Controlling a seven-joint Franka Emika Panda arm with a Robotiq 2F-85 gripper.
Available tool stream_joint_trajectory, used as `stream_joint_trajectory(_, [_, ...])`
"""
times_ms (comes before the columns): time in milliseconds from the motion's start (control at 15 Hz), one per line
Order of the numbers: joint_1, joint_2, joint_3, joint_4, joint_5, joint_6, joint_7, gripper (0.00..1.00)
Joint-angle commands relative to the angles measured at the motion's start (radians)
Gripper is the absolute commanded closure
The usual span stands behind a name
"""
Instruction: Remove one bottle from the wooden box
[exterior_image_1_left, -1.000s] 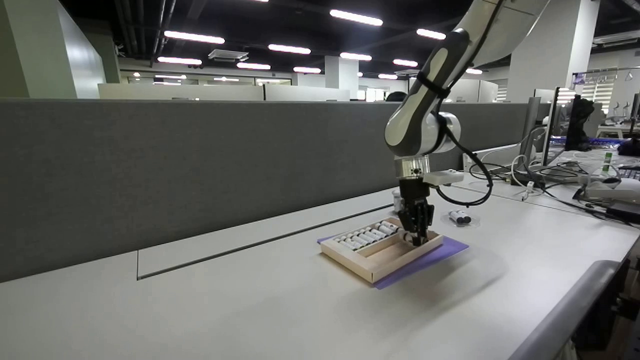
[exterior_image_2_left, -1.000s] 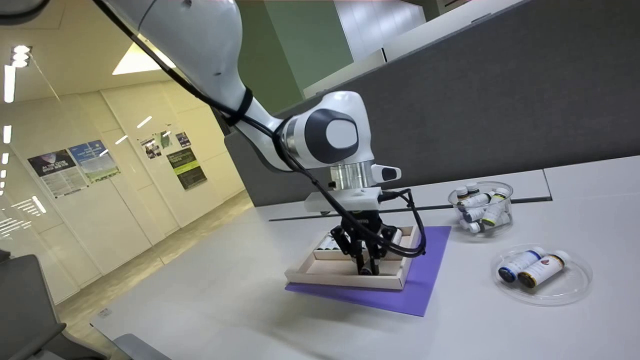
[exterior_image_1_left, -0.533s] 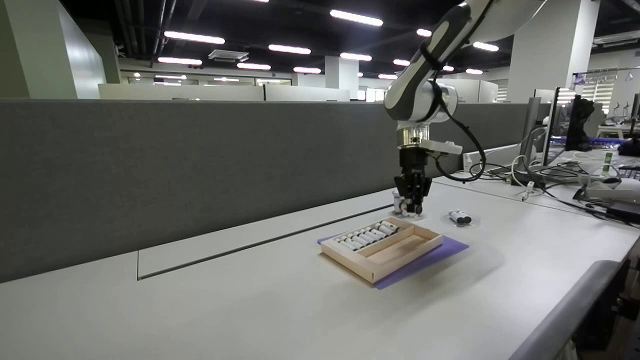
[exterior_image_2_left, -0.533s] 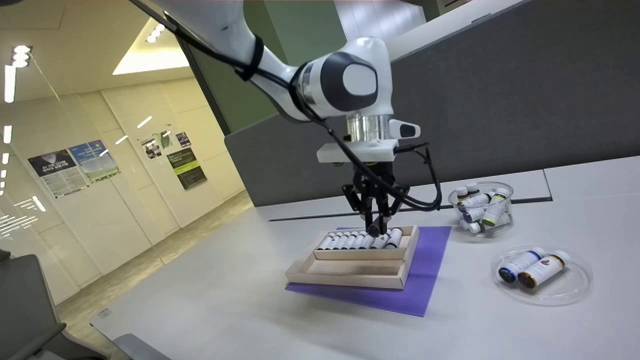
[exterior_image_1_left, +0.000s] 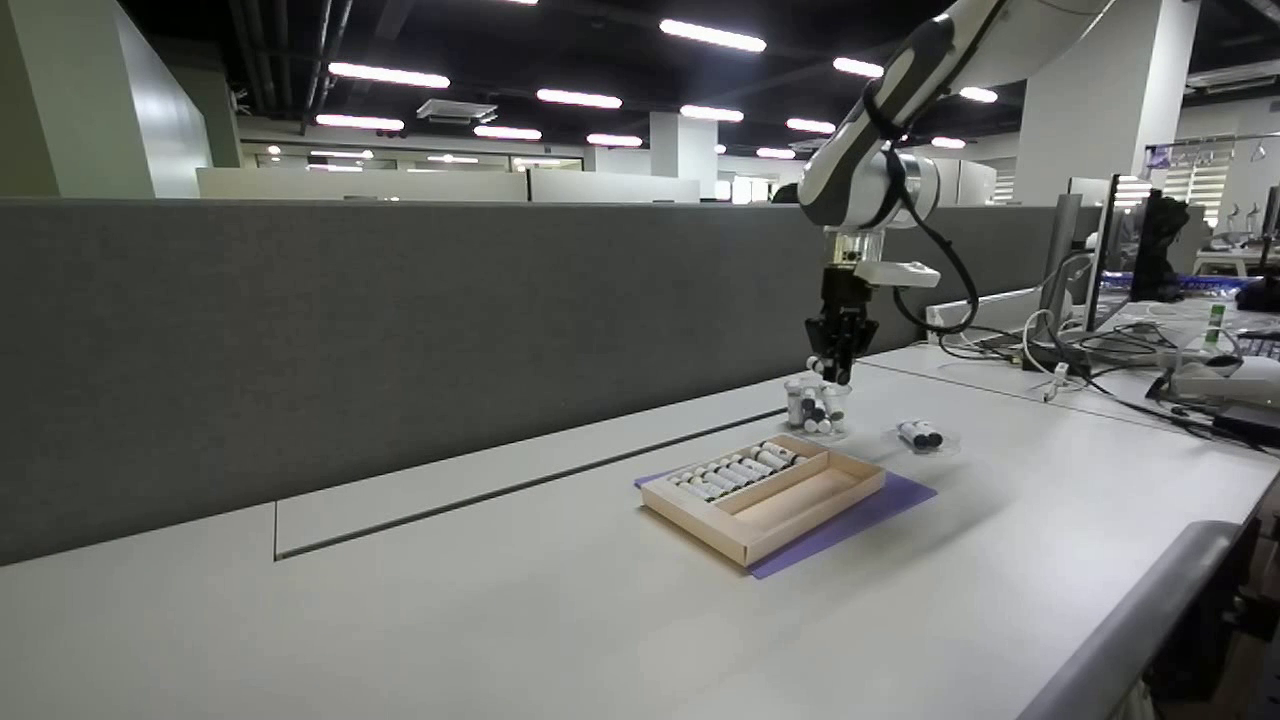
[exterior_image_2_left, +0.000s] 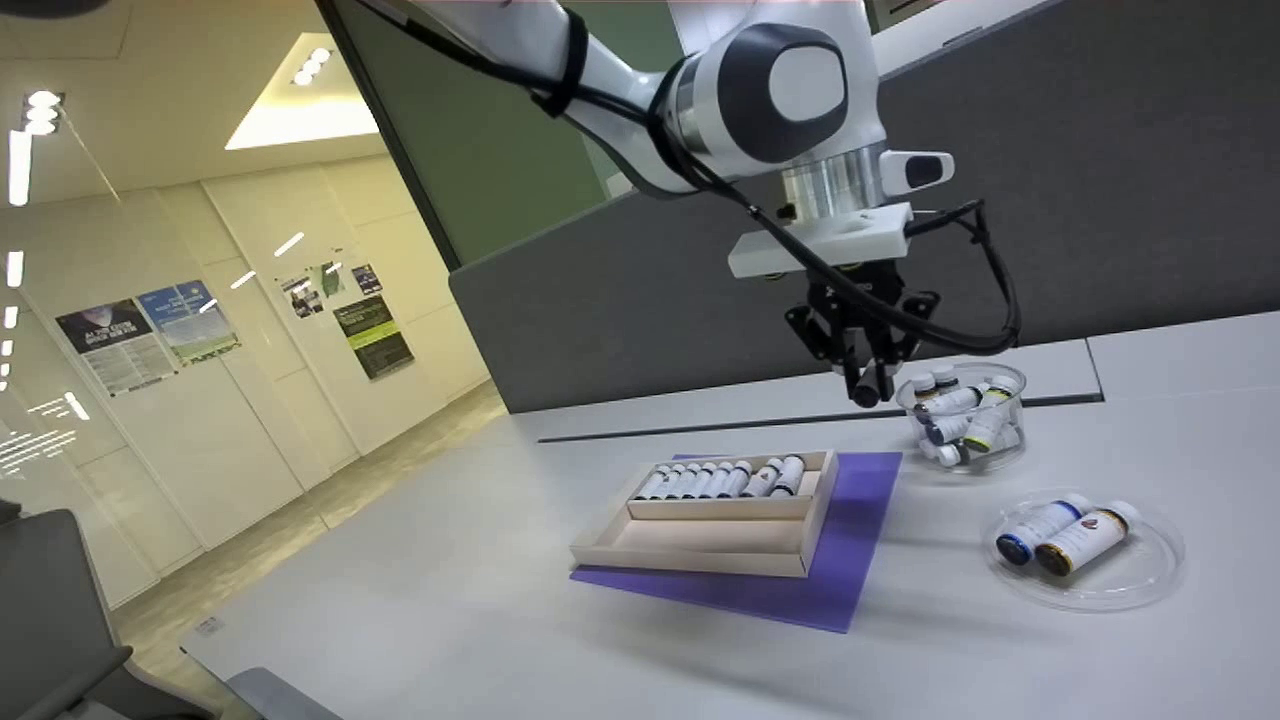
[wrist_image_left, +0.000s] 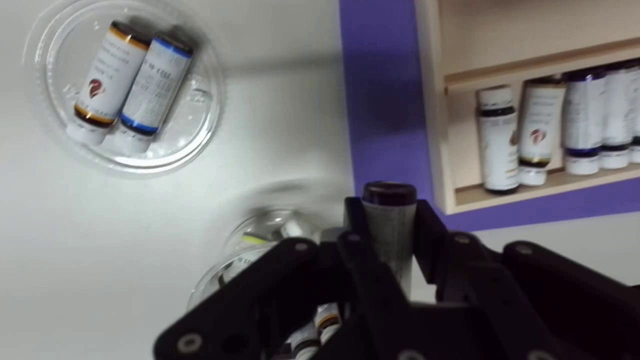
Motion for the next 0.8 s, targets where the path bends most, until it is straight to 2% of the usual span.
stream_joint_trajectory(0, [-0.006, 0.091, -0.02, 0.085, -0.022, 0.133, 0.033, 0.95])
stream_joint_trajectory(267, [-0.022, 0.156, -0.015, 0.127, -0.016, 0.274, 0.055, 0.95])
stream_joint_trajectory(400, [-0.022, 0.178, -0.018, 0.141, -0.026, 0.301, 0.065, 0.95])
stream_joint_trajectory(467, [-0.02, 0.186, -0.021, 0.145, -0.027, 0.309, 0.079, 0.55])
stream_joint_trajectory(533, [-0.023, 0.187, -0.017, 0.148, -0.025, 0.309, 0.079, 0.54])
stream_joint_trajectory(733, [-0.024, 0.161, -0.006, 0.149, -0.017, 0.297, 0.09, 0.34])
